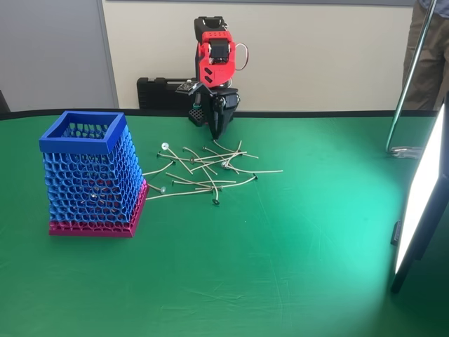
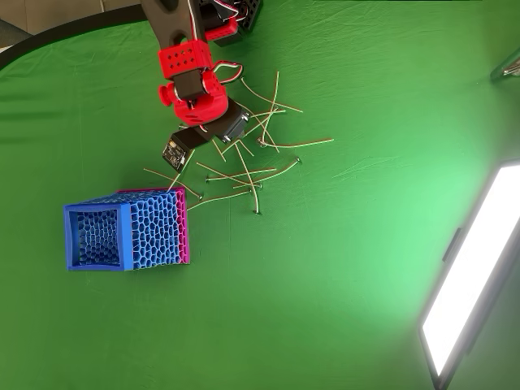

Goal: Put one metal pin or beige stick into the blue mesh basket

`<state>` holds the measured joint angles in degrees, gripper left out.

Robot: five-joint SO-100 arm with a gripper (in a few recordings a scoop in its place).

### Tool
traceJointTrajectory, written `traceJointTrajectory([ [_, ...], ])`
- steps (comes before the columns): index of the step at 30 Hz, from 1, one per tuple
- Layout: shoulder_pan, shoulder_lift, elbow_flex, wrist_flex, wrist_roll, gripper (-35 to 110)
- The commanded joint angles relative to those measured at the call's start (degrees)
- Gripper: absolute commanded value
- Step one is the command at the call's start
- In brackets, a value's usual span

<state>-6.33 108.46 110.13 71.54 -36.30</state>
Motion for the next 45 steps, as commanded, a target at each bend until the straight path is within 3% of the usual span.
traceJointTrajectory([
  [1,-0.3,-1.8,-2.6,-1.1,-0.3,1],
  [12,-1.8,-4.5,1.8,-8.7,-2.0,1],
  [45,-2.2,-8.4,5.6,-11.3,-6.7,17],
])
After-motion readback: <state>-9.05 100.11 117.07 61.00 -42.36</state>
